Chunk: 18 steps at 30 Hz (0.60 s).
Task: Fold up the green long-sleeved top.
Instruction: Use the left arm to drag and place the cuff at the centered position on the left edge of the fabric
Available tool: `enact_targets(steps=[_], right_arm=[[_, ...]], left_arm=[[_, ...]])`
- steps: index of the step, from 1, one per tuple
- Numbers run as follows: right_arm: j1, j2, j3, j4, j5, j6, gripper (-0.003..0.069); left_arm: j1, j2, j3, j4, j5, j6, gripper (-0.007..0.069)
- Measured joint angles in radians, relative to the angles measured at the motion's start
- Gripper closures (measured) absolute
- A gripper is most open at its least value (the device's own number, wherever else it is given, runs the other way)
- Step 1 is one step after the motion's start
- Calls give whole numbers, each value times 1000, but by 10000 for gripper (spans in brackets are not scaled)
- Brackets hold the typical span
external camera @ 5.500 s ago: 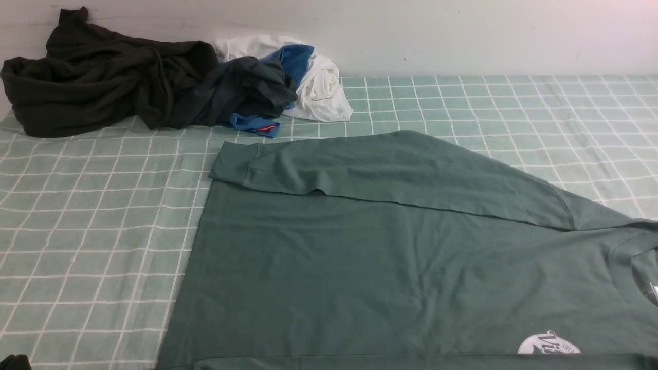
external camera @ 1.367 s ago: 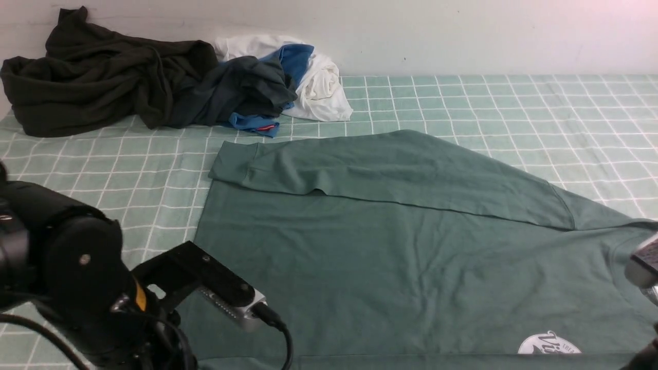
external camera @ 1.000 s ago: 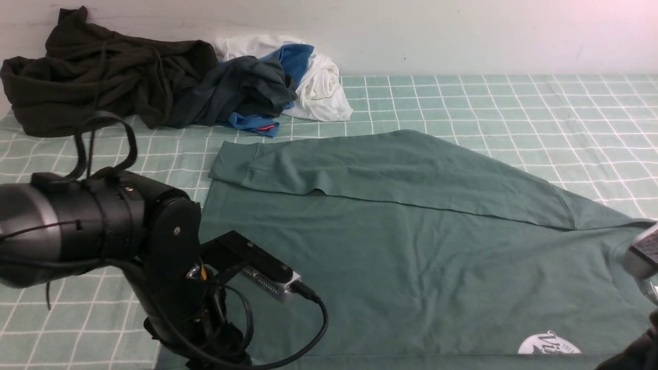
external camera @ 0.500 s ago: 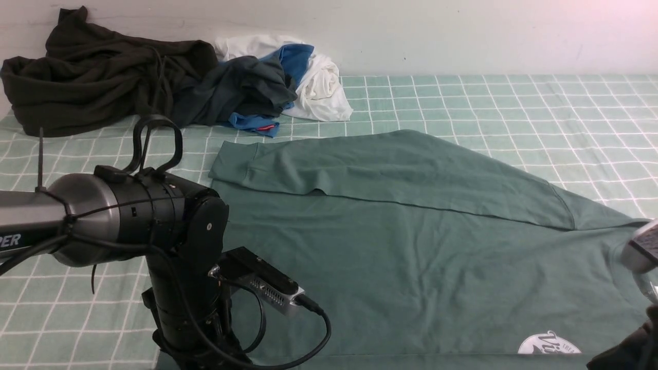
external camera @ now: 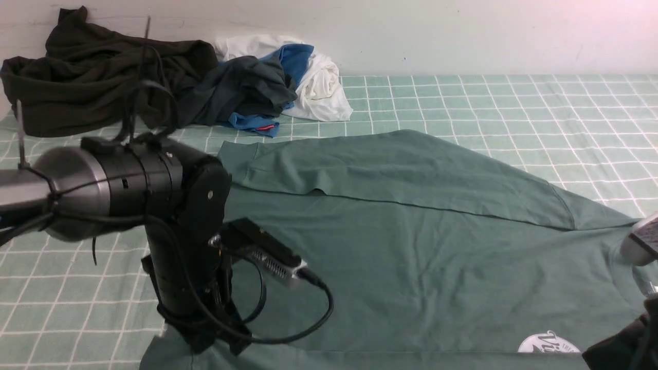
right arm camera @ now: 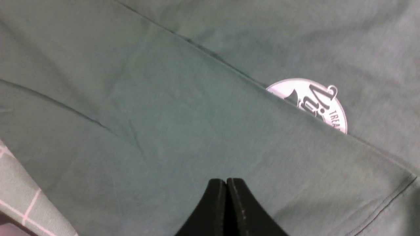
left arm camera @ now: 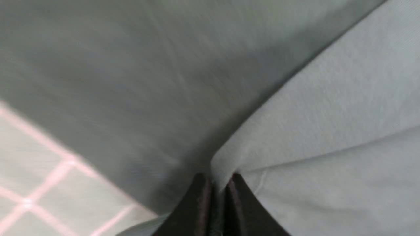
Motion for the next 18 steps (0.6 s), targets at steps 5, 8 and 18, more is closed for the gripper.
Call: enact_targets(steps=[5,8,18], right_arm=[[0,0,0,-4,-16,0,673],[0,0,0,-5,-22,1,673],[0,0,0,-83,-50,77,673]], left_arm=[[0,-14,-208,34,89,0,598],[0,-8,-322,51,120,0,598],[0,75,-516,117,138,0,598]])
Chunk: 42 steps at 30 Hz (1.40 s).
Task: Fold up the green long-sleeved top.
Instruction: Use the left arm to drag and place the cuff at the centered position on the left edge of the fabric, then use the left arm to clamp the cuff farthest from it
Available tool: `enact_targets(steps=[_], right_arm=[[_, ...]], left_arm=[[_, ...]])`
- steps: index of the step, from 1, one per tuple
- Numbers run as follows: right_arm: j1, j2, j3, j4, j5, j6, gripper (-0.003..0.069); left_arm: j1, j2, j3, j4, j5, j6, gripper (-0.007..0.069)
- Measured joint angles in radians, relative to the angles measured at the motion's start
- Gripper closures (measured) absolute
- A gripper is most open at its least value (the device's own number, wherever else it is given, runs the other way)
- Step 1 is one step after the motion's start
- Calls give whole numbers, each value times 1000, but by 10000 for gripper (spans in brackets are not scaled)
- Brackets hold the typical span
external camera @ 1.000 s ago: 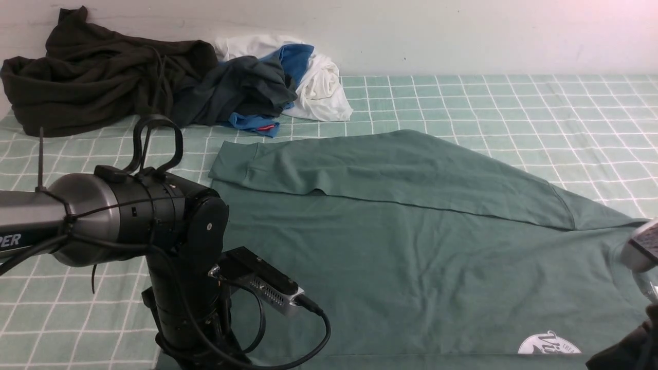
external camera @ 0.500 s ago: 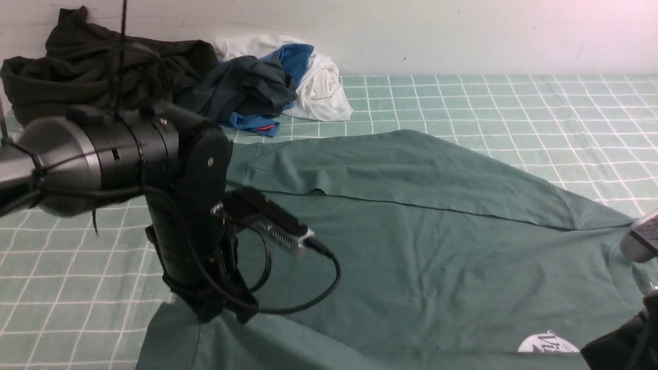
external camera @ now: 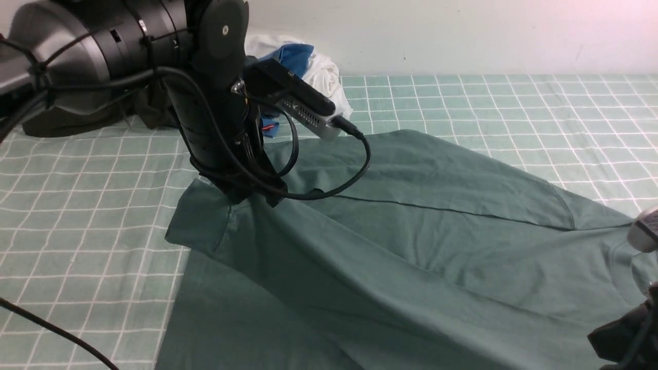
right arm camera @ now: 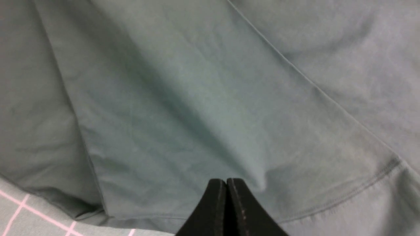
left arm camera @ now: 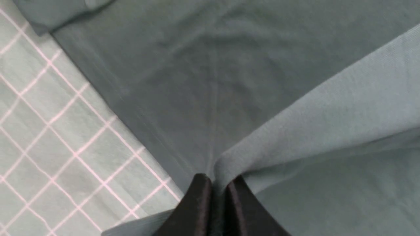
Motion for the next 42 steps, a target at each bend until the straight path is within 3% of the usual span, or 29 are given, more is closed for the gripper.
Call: enact_targets(steps=[10,14,19,24,29,42], right_arm=[[0,0,0,-48,-3,51,673],[0,0,0,-48,-3,52,673],[0,0,0,-61,-8,52,673],[0,4,0,-89,-47,81,673],[0,19,-13,-161,-143,171,673],[0,249,-182,-227,-128,207,673]], left_arm=[[6,194,-12,118,-59,-24,578],[37,228,-42,111,-88,-64,506],[99,247,-116,64,-98,-90,300],[183,255,-215,-89,-84,-95,178],[279,314,-290,-230,-105,-66,162],[362,494,-322,-255,-322,-137,162]])
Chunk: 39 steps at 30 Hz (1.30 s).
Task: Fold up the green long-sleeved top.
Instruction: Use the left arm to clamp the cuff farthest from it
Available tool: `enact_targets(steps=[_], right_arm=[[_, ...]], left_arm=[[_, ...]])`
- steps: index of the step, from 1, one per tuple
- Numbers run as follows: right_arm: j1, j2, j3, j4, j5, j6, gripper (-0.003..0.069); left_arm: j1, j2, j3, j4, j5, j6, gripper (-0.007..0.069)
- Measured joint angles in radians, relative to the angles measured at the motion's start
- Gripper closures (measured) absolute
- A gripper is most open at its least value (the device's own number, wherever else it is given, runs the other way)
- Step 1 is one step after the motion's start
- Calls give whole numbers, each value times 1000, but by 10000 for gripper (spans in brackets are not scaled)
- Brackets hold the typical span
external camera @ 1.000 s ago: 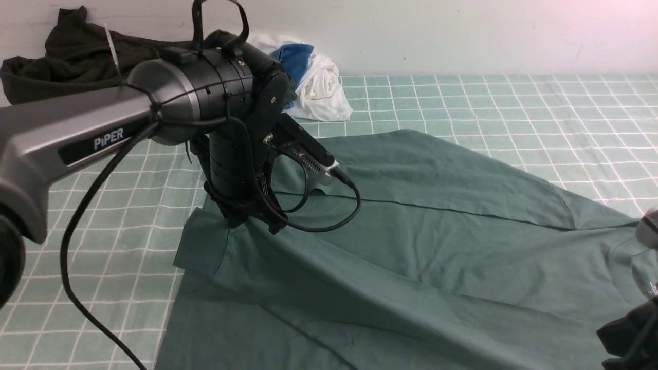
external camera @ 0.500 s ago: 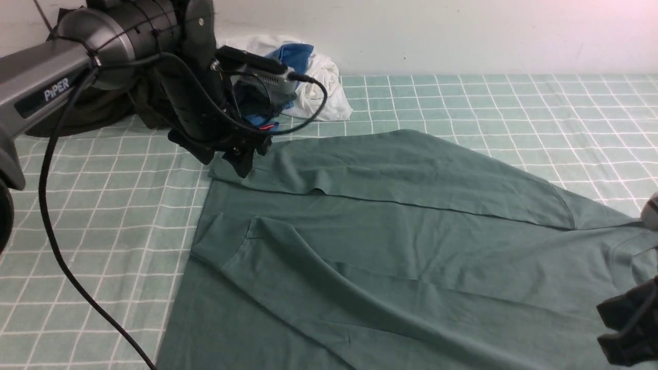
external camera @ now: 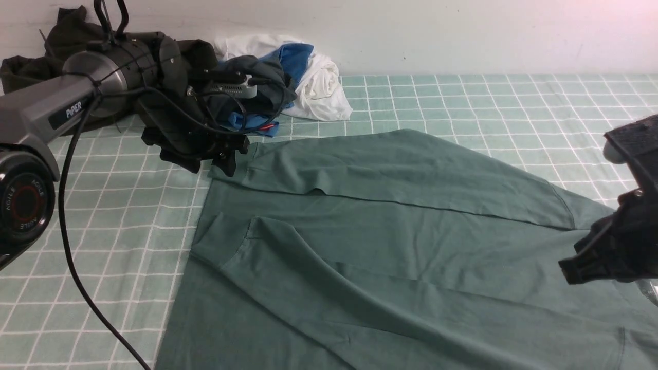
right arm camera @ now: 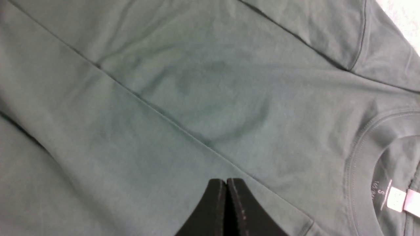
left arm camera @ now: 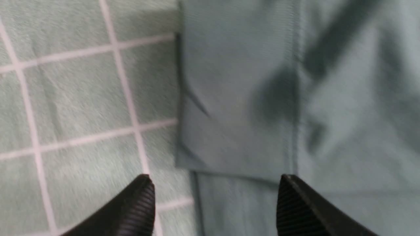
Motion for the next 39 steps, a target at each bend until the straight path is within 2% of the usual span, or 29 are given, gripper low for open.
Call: enact_targets(steps=[9,14,15,16,18,19,20,23,32,39], right_arm=[[0,106,-7,-4,-1,0,673],[0,110,-7,-4,-1,0,673],[0,110,-7,-4,-1,0,673],[0,110,-7,-4,-1,0,673],[0,110,-7,-5,-1,0,673],[0,110,-7,-5,-1,0,673],[0,110,-7,-6,-1,0,673],[0,110,-7,-7,-1,0,673],[0,110,-7,-11,-2,0,673],[0,110,-7,-12,-15,0,673]], left_arm=[[5,62,-15,-21,-70,-14,175],[5,64,-16,-23,-81,-20,260],[6,64,-16,-26,-84,-20,309],[6,64,-16,-26,-84,-20,315],[6,64,-16,-32,-84,-19,394],[6,64,-16,-33,-84,-18,400],[6,64,-16,-36,-84,-8,442],[3,59,-16,-35,-84,0,476],[3,36,-16,-34,-82,3,480],[3,36,-16,-31,-82,6,415]])
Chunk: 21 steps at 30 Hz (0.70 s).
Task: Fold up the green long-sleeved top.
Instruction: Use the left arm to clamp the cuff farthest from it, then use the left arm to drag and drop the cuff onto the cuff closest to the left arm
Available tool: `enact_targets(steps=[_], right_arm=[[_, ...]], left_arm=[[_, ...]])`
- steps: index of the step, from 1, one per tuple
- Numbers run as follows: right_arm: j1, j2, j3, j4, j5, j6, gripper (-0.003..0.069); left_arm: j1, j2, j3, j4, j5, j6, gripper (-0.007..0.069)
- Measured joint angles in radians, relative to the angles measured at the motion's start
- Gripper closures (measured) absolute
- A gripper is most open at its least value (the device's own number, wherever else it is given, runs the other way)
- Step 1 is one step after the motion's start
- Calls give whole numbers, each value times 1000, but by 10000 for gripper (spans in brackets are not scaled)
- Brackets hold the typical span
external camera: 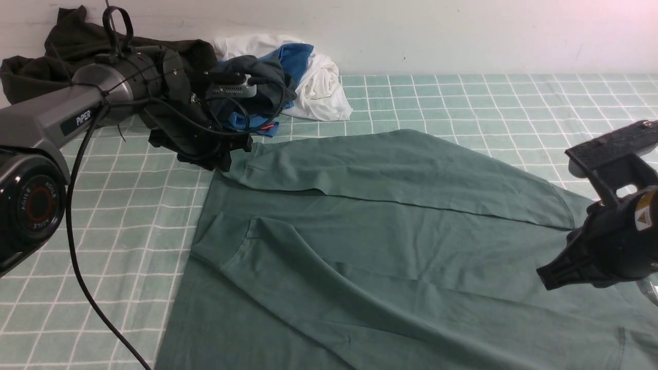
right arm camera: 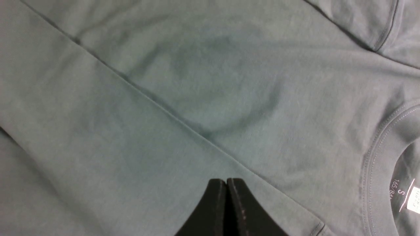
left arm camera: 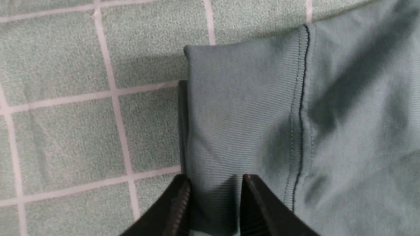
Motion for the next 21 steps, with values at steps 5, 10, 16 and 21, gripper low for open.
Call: enact_targets(steps=[5,10,16,21], right_arm=[[0,0,0,0,-10,0,673],[0,0,0,-2,-27,-5,673],[0,0,0,-3,-28,-15,673],[0,0,-12,-11,-18,-15,673]], left_arm=[[0,0,0,0,4,16,481],[-1,2,0,0,30,45,596],[-2,-11,0,-13,87,46,597],[-21,-160,5,-20,204,46,597]])
